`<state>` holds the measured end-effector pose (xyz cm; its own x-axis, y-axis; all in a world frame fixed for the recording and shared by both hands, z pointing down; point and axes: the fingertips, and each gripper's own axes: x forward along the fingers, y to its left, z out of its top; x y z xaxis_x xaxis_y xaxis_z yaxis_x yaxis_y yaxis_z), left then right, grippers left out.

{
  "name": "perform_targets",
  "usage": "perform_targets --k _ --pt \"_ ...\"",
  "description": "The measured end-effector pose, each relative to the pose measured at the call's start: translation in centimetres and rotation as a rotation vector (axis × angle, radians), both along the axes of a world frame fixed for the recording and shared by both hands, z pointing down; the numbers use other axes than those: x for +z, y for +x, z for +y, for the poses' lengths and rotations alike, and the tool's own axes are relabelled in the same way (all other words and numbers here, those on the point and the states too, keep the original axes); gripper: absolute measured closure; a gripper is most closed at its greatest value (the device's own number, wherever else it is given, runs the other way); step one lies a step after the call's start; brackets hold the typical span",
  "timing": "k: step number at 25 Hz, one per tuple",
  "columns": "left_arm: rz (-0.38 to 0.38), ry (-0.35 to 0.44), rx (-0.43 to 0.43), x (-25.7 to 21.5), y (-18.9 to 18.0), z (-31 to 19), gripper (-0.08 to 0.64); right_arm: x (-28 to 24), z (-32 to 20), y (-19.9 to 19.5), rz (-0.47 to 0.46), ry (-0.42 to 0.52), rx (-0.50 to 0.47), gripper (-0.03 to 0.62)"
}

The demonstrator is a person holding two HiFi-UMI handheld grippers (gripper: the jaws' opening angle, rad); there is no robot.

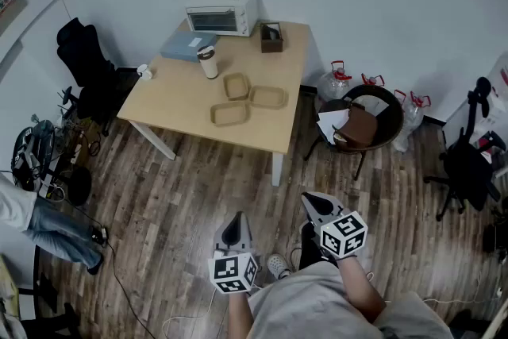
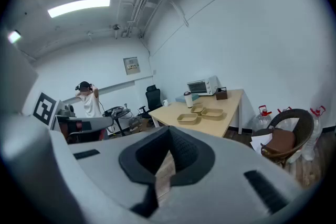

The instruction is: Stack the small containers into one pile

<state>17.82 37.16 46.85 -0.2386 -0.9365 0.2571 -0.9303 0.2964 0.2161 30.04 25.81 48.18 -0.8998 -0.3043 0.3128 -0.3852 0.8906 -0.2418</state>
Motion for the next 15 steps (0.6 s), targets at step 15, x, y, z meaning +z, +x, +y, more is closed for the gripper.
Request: perform_targets --k 15 --pt "0.007 -0.035 -0.035 1.6 -3.5 -1.0 0.520 1.9 -2.5 -4.0 -0.039 -0.098 -0.033 0.586"
